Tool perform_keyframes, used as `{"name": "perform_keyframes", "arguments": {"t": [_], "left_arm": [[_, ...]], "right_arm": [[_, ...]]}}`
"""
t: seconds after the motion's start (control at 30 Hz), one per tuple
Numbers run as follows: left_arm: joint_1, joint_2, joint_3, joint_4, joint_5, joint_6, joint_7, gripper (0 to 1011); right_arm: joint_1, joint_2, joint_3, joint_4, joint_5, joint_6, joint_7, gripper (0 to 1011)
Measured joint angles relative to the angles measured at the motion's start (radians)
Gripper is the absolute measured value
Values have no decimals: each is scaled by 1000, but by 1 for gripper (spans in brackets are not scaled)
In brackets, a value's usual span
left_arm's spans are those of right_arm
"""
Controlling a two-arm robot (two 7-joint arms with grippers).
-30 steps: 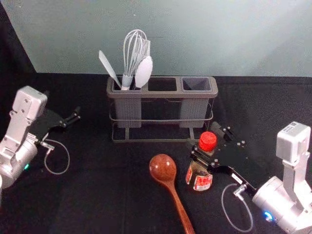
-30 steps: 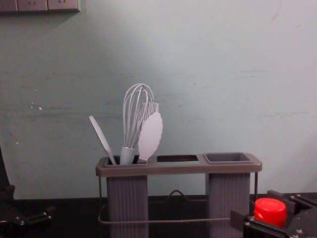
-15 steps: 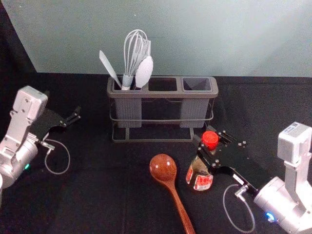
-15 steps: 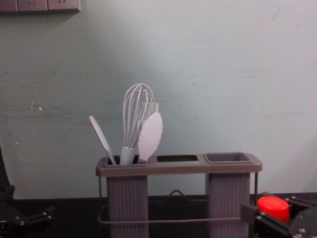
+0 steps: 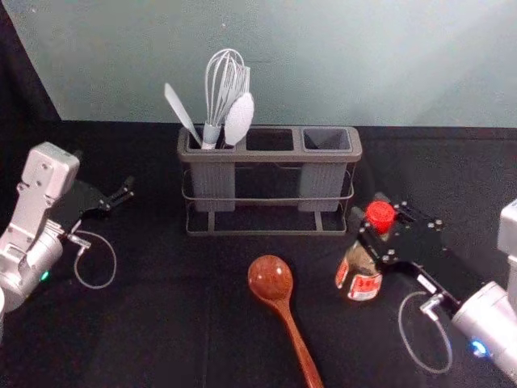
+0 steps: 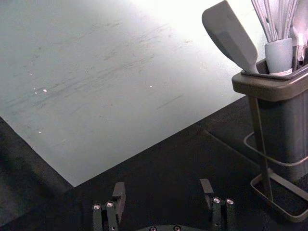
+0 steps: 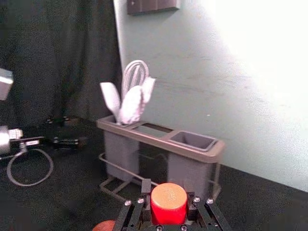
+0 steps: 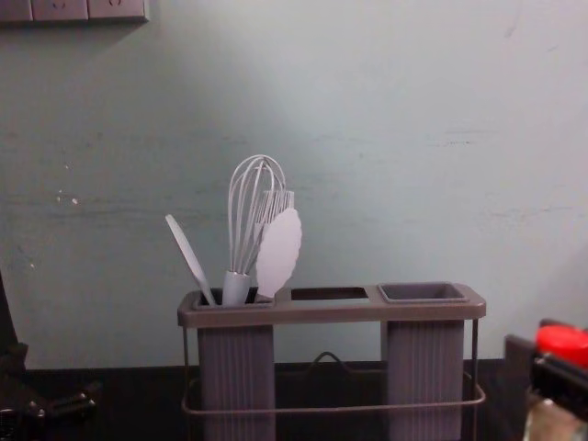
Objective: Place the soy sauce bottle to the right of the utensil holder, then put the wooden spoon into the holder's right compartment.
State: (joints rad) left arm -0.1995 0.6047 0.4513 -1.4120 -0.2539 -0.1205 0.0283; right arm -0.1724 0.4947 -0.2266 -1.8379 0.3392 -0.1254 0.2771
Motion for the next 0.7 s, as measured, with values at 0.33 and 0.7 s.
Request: {"name": "perform_keyframes", "arguments": {"t": [0.33,0.7], "left_arm": [[0,0,0,0,0,0,0,1011],[0,0,0,0,0,0,0,1011]], "right_arm": [[29,-9,53,41,-7,23,-1,392],[98,-38,71,106,-31,42,9,392]]}}
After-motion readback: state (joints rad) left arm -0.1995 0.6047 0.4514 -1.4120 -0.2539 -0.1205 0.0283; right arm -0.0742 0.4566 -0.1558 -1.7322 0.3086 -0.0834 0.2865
